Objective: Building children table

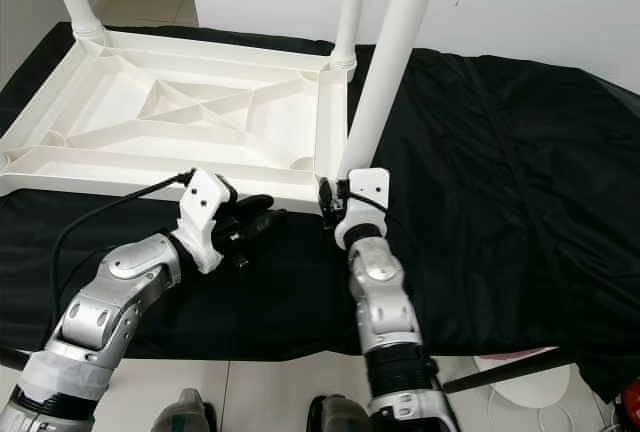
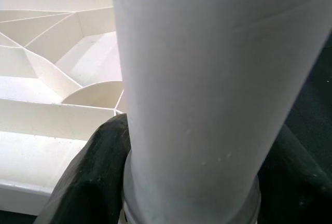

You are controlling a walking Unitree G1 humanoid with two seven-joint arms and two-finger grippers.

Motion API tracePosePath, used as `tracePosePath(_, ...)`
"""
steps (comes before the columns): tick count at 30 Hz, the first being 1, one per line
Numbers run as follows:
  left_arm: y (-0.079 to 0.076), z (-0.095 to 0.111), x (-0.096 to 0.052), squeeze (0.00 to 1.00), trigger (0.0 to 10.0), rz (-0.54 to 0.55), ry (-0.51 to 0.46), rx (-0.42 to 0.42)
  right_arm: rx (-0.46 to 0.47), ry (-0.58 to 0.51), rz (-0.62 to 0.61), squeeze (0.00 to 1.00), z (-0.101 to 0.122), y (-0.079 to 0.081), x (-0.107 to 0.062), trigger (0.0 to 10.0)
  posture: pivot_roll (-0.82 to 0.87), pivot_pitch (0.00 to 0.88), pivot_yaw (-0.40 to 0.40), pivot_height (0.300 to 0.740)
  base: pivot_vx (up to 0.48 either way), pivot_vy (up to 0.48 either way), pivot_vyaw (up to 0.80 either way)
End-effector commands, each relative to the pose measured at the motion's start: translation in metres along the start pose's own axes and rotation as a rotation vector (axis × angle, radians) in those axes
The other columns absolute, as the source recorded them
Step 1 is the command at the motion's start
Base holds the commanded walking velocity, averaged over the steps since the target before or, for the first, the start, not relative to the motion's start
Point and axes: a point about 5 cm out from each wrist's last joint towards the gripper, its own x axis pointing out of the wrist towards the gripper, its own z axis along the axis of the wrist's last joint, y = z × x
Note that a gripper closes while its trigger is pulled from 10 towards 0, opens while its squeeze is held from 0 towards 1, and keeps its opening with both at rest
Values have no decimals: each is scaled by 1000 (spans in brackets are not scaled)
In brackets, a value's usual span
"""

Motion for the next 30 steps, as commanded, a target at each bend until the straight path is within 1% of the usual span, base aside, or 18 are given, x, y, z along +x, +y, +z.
tracePosePath(1, 1, -1, 0, 0, 10000, 4, 5, 0, 7, 95, -101, 0, -21, -13, -9, 0, 2, 66, -50, 740, 0, 0, 0)
tracePosePath(2, 1, -1, 0, 0, 10000, 2, 7, -2, 7, 90, -77, 0, -20, -11, -9, 0, 0, 71, -47, 740, 0, 0, 0)
tracePosePath(3, 0, -1, 0, 0, 10000, -1, 8, -1, -7, 82, -42, 0, -18, -10, -9, 3176, 0, 71, -47, 740, 0, 0, 0)
tracePosePath(4, 1, -1, 1, 0, 10000, -1, 9, -1, -9, 70, -15, 0, -17, -11, -9, 10000, 0, 71, -47, 740, 0, 0, 0)
tracePosePath(5, 1, -1, 1, 0, 10000, -1, 9, -1, -9, 70, -15, 0, -17, -11, -9, 10000, 0, 71, -47, 740, 0, 0, 0)
tracePosePath(6, 2, -1, 0, 0, 10000, 2, 7, -1, -5, 55, 2, 173, -14, -12, -10, 10000, 7, 74, -47, 740, 0, 0, 0)
tracePosePath(7, 2, 0, 0, 0, 10000, 5, 6, -1, -1, 46, 8, 1000, -12, -14, -11, 10000, 10, 76, -47, 740, 0, 0, 0)
tracePosePath(11, 3, 0, -1, 0, 10000, 9, 6, 0, -4, 36, 10, 1000, -11, -15, -12, 10000, 12, 77, -45, 740, 0, 0, 0)
tracePosePath(14, 3, 0, -2, 0, 10000, 13, 7, 1, -12, 16, 52, 1000, -6, -23, -9, 10000, 13, 77, -45, 740, 0, 0, 0)
tracePosePath(16, 4, 0, -3, 0, 10000, 17, 8, 3, -8, -11, 101, 1000, 1, -31, -5, 10000, 15, 81, -44, 740, 0, 0, 0)
tracePosePath(18, 5, 1, -3, 0, 10000, 22, 7, 2, 0, -33, 188, 1000, 9, -32, -2, 10000, 15, 81, -44, 740, 0, 0, 0)
tracePosePath(19, 6, 1, -3, 0, 10000, 23, 6, 3, -17, -38, 247, 12, 13, -31, 1, 10000, 16, 83, -37, 740, 0, 0, 0)
tracePosePath(20, 6, 1, -3, 0, 10000, 23, 6, 3, -17, -38, 247, 12, 13, -31, 1, 10000, 16, 83, -37, 740, 0, 0, 0)
tracePosePath(22, 6, 2, -3, 0, 10000, 23, 6, 6, -56, -40, 337, 0, 17, -30, 4, 10000, 16, 83, -37, 740, 0, 0, 0)
tracePosePath(23, 6, 2, -3, 0, 10000, 23, 6, 6, -56, -40, 337, 0, 17, -30, 4, 10000, 16, 83, -37, 740, 0, 0, 0)
tracePosePath(26, 9, 3, -3, 0, 10000, 28, 7, 13, -92, -39, 478, 0, 18, -27, 7, 10000, 21, 82, -29, 740, 0, 0, 0)
tracePosePath(29, 10, 4, -3, 0, 10000, 31, 7, 15, -103, -38, 510, 0, 18, -25, 8, 10000, 29, 79, -29, 740, 0, 0, 0)
tracePosePath(30, 11, 4, -3, 0, 10000, 34, 7, 18, -121, -32, 573, 0, 17, -22, 9, 10000, 32, 78, -26, 740, 0, 0, 0)
